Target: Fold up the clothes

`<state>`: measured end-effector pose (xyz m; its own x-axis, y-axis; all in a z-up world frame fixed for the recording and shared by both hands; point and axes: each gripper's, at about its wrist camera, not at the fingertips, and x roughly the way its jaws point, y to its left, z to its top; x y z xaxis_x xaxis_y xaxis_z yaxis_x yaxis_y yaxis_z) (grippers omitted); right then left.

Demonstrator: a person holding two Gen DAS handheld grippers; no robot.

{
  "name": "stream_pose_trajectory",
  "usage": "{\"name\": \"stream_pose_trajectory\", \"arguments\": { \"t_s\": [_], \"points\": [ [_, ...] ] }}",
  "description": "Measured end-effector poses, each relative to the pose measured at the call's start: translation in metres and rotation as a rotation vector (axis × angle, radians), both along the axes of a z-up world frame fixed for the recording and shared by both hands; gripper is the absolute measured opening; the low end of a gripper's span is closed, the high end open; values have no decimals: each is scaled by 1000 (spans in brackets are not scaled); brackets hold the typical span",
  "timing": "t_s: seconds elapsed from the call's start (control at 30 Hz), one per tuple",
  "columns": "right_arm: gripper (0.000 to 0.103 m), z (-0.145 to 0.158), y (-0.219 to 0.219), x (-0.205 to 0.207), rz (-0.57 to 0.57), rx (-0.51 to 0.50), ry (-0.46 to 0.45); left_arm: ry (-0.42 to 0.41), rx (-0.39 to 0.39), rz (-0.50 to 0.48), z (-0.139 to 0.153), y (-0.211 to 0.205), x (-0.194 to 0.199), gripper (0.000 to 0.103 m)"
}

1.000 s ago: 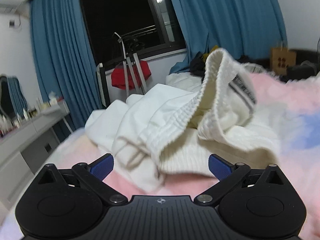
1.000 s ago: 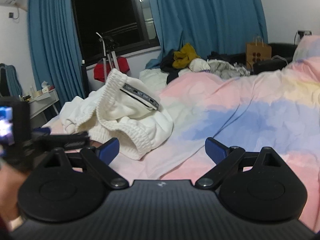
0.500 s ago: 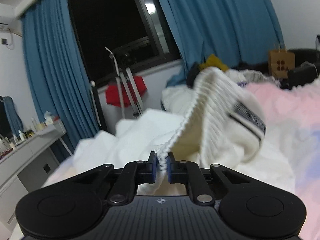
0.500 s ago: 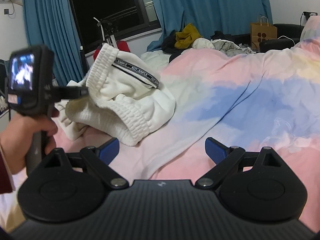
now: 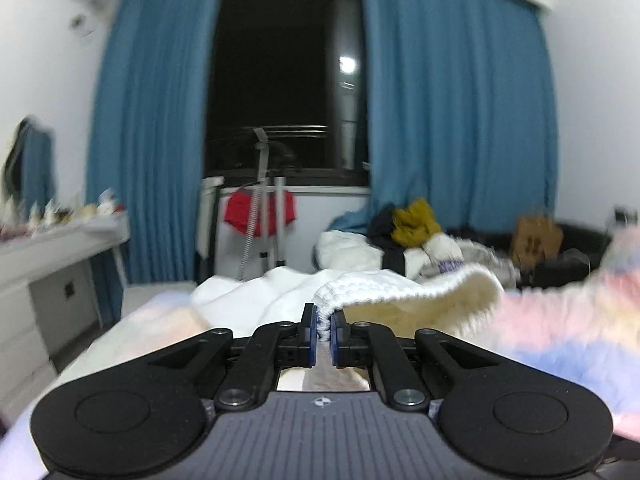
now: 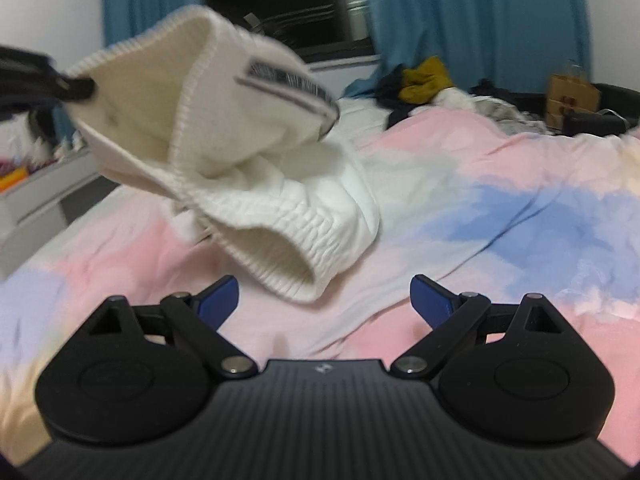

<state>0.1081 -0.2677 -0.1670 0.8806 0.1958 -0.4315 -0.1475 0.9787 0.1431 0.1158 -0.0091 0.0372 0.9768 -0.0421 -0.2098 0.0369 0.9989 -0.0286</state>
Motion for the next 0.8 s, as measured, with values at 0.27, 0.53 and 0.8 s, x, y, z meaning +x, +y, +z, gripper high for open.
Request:
{"name": "stream_pose_trajectory", "arguments": {
  "t_s": [0.27, 0.53, 0.8],
  "points": [
    [94, -10, 46, -15, 155, -125, 36, 228, -241, 184, -55, 113, -16, 7],
    [73, -23, 41, 7, 123, 31, 73, 347, -347, 223, -93, 148, -24, 9],
    [39, -32, 55, 22, 119, 76, 79, 391, -360, 210, -100, 135, -35, 22]
  ]
}}
